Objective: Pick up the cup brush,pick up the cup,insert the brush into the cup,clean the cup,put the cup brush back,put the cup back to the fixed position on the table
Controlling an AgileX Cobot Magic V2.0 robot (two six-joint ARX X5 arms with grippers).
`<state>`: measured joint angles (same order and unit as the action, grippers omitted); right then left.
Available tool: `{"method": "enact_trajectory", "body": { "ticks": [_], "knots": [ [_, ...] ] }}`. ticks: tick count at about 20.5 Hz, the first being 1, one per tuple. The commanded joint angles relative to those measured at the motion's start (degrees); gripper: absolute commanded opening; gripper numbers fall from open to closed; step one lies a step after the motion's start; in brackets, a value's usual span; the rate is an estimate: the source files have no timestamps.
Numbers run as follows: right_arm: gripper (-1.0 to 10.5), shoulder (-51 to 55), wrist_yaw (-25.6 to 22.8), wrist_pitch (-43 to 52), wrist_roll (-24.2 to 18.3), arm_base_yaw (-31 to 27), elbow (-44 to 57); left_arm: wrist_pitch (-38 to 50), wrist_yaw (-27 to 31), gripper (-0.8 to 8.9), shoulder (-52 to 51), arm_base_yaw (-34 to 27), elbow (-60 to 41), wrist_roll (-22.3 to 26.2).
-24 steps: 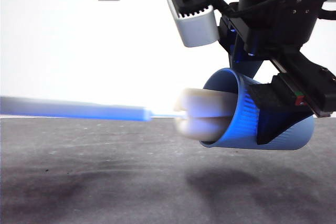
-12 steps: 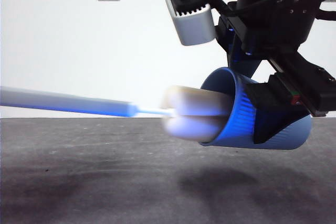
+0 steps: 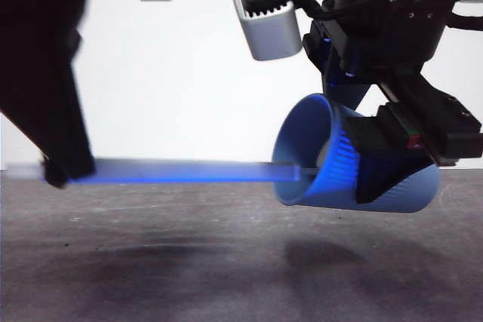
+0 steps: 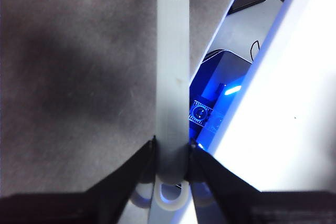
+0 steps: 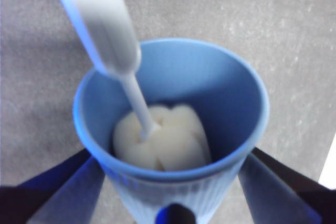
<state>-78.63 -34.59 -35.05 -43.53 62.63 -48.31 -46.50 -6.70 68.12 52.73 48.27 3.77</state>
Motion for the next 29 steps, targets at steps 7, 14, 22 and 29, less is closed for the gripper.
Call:
{"method": "enact_trajectory", "body": {
  "ticks": [7,14,22,29],
  "knots": [
    [-0.2,-0.3,0.7,0.0,0.0,0.2,-0.1,-0.3,-0.5,-0.08,0.2,0.1,-0.2,-0.8],
    [-0.2,-0.3,0.6,-0.2,0.6,0.2,-0.1,-11.5,6.6,-0.08,-7.4,0.1,-0.2,-2.1],
    [-0.2,-0.2,0.6,0.1,8.2,0.0,-0.1,-25.9,10.8,-0.08,-19.8,0.0,-0.2,-4.4],
    [-0.2,0.4,-0.4,1.7,19.1,0.0,-0.1,-26.8,12.7,-0.08,-26.9,0.0,-0.2,-10.5]
  ]
}}
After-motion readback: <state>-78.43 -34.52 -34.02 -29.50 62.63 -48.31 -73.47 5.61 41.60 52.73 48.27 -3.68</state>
